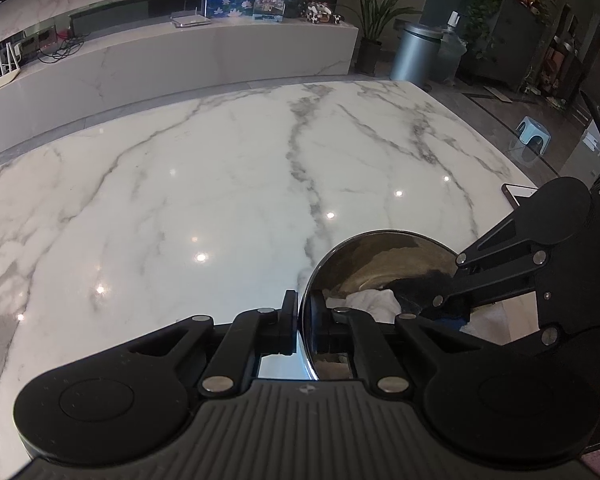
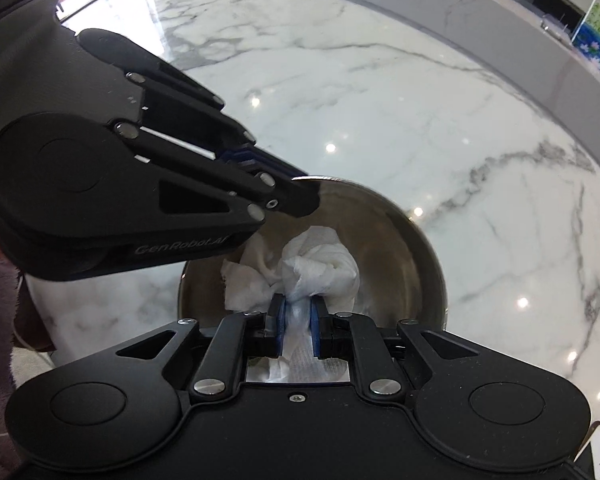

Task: Clean bowl
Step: 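Keep rubbing the tissue around the bowl interior with the right gripper, then continue wiping inside the bowl with the right gripper while the left tilts the rim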

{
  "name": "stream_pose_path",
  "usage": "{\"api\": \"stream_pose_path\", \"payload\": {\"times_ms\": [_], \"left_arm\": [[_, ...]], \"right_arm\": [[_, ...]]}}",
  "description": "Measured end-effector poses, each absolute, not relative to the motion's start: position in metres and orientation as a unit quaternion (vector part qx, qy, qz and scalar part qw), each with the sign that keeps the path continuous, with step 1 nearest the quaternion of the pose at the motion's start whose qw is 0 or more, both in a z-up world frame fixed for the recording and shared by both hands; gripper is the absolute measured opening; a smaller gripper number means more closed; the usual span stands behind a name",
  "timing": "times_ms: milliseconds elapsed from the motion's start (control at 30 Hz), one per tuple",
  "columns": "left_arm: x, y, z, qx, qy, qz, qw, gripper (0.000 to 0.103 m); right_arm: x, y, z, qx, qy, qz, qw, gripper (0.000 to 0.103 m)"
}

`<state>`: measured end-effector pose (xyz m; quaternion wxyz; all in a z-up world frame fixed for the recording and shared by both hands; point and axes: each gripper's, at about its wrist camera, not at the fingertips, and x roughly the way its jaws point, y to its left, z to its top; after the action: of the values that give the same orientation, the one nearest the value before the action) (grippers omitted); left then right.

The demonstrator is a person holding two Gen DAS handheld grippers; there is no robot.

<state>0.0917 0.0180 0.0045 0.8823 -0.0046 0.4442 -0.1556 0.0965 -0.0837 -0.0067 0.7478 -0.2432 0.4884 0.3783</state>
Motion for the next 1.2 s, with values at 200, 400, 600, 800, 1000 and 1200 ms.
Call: {"api": "stream_pose_path", "payload": {"times_ms": [200, 400, 600, 800, 1000, 1200], "left_arm": [[0.092, 0.018, 0.004, -0.005, 0.445, -0.159, 0.882, 0.004], [0.093, 0.018, 0.004, -0.007, 0.444, -0.157, 0.882, 0.004], [0.093, 0.016, 0.003, -0.006, 0.443, -0.155, 0.883, 0.004], [0.093, 0.012, 0.001, 0.004, 0.443, -0.151, 0.884, 0.004], [0.094, 0.013, 0.001, 0.003, 0.445, -0.151, 0.883, 0.004], [0.093, 0.016, 0.002, -0.002, 0.445, -0.155, 0.882, 0.004]], "right_arm": [[0.104, -0.085, -0.007, -0.220, 0.478, 0.350, 0.775, 0.011], [0.109, -0.092, 0.000, -0.230, 0.467, 0.311, 0.795, 0.011], [0.109, -0.094, -0.007, -0.241, 0.480, 0.298, 0.789, 0.011], [0.109, -0.100, -0.005, -0.224, 0.494, 0.308, 0.781, 0.011], [0.109, -0.098, -0.008, -0.213, 0.499, 0.336, 0.770, 0.012], [0.103, -0.088, -0.008, -0.210, 0.492, 0.352, 0.768, 0.012]]}}
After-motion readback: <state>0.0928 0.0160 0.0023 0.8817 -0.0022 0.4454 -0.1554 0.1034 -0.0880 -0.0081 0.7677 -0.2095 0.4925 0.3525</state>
